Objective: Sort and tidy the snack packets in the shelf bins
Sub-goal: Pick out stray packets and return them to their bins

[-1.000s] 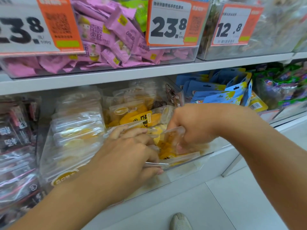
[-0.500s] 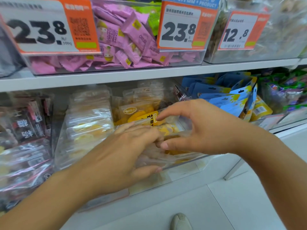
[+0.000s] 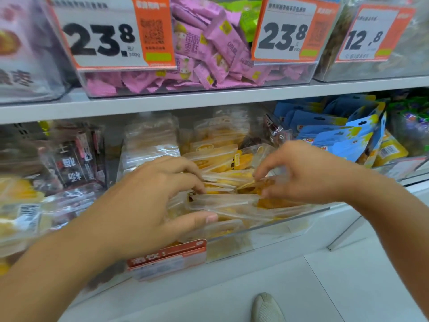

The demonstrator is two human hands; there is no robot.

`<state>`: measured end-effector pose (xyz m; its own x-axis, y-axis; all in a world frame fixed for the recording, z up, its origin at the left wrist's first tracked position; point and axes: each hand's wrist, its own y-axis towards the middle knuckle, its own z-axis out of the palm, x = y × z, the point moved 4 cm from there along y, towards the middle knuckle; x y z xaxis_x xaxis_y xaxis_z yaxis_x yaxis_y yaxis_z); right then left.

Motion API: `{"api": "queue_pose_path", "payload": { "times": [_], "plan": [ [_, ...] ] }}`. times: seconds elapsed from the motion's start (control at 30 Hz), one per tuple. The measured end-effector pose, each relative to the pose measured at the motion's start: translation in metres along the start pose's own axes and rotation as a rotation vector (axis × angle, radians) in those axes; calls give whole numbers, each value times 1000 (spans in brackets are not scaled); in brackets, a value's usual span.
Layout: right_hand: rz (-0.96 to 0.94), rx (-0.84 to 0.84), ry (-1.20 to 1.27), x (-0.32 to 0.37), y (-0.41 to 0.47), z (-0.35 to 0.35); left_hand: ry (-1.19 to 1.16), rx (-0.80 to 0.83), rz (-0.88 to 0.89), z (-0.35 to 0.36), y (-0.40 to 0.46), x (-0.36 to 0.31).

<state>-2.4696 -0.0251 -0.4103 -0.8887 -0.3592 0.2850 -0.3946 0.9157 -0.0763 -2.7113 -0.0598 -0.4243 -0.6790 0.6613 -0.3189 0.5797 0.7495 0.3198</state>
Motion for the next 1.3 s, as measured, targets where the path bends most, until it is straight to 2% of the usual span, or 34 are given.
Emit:
{"api": "queue_pose_path", "payload": {
  "times": [0.07, 0.1, 0.2, 0.27, 0.43, 0.53, 0.63, 0.77, 0.87, 1.0, 1.1, 1.2, 1.23, 1.3],
  "plan": [
    [-113, -100, 213, 16, -14, -13, -8, -8, -13, -6, 0, 4],
    [-153, -107, 224, 27, -19, -16, -7, -6, -23, -7, -1, 6],
    [-105, 32, -84, 49, -13, 2, 49, 3, -65, -2, -1, 10],
    [-73, 93, -184, 56, -3, 16, 112, 45, -123, 5, 2, 11],
    [30, 122, -332, 60, -4, 8, 210, 134, -239, 9, 3, 12],
    [26, 157, -453, 63, -9, 13, 191, 160, -206, 12, 0, 12],
    [-26, 60, -497, 67, -3, 11, 192, 137, -154, 13, -2, 11],
    [-150, -29, -416, 60, -1, 9, 155, 45, -116, 11, -5, 14],
    [-239, -125, -162, 54, -5, 11, 113, 85, -125, 11, -5, 13],
    [-183, -20, -83, 45, 3, 13, 93, 100, -135, 12, -2, 11],
    [-211, 7, 75, 43, -4, 11, 66, 124, -163, -1, -6, 13],
    [-275, -130, 219, 52, -16, 0, 34, 122, -247, -19, -22, 24],
    [-304, -181, 241, 58, -19, -4, 47, 133, -256, -22, -28, 27],
    [-354, -170, 146, 75, -19, -1, 110, 193, -261, -21, -36, 27]
  ]
}}
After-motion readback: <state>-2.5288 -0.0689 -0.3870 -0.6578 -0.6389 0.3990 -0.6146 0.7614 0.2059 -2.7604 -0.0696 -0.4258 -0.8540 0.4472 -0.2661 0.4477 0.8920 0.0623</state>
